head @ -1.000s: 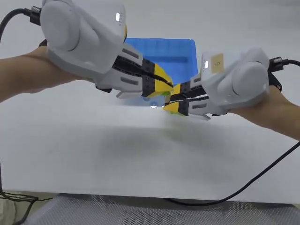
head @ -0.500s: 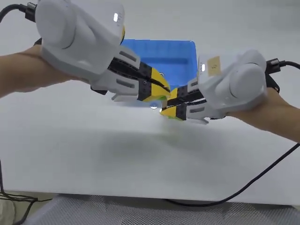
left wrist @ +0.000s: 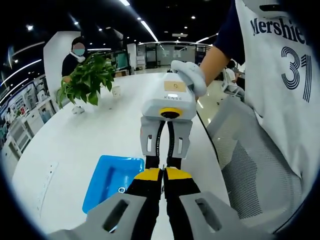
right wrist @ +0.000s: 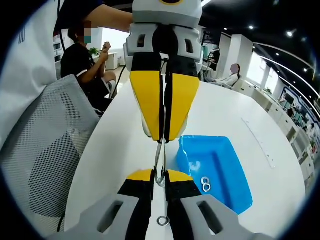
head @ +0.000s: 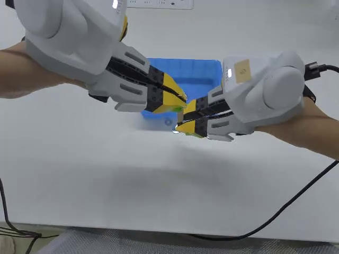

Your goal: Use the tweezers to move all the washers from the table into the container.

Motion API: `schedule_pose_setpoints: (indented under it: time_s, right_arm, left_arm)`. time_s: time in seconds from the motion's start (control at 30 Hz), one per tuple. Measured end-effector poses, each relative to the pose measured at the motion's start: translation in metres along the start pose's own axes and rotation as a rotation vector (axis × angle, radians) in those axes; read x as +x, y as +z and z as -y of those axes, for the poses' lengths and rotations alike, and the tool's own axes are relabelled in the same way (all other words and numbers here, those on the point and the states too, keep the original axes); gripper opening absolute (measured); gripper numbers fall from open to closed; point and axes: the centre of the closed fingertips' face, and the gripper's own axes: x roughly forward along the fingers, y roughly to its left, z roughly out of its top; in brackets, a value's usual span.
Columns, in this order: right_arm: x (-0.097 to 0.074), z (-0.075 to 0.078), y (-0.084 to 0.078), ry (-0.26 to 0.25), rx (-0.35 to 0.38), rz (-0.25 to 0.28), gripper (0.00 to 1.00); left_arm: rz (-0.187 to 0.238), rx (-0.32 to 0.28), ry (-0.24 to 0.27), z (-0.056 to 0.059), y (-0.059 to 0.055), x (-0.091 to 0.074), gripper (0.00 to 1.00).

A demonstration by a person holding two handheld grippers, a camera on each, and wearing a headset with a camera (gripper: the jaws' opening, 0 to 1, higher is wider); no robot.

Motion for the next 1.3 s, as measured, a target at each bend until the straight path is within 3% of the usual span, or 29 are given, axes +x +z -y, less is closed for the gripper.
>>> schedule_pose_setpoints:
  time_s: [0.47, 0.7, 0.97, 1.3]
  right_arm:
    - [-0.010, 0.023, 0.029, -0.041, -0.025, 0.032, 0.09]
    - [-0.011, 0.050, 0.032, -0.068, -0.043, 0.034, 0.09]
    - [0.000, 0.070, 0.026, -0.075, -0.054, 0.030, 0.09]
    - [0.027, 0.091, 0.000, -0.057, -0.024, 0.009, 0.09]
  left_arm:
    - [0.004, 0.060, 0.010, -0.018, 0.027, -0.025, 0.05]
    - [0.013, 0.083, 0.035, -0.038, 0.032, -0.031, 0.05]
    - [-0.007, 0.099, 0.045, -0.059, 0.022, -0.027, 0.05]
    - [-0.041, 0.062, 0.076, -0.085, -0.010, -0.012, 0.05]
